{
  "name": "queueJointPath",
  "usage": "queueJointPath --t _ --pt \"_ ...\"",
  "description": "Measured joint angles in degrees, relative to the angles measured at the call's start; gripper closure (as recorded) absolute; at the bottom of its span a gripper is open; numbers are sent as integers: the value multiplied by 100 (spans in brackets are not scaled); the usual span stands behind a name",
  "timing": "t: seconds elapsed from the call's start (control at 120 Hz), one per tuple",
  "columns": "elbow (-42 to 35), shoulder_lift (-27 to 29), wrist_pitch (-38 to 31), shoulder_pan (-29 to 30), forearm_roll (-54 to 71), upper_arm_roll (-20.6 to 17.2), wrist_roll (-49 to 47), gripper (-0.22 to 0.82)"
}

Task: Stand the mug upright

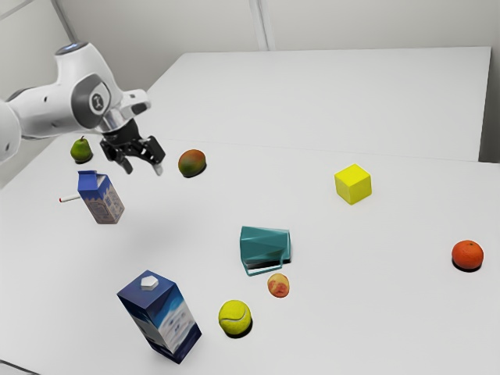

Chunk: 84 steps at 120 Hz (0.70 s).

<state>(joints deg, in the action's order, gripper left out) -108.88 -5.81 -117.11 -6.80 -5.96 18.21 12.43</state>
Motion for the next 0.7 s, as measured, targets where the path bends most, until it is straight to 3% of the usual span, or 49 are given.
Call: queueJointPath --t 0.2,0.7 --pt "-379 361 -28 -141 -245 36 -143 0" --pt "-1777 552 545 -797 -3235 481 -1007 0"
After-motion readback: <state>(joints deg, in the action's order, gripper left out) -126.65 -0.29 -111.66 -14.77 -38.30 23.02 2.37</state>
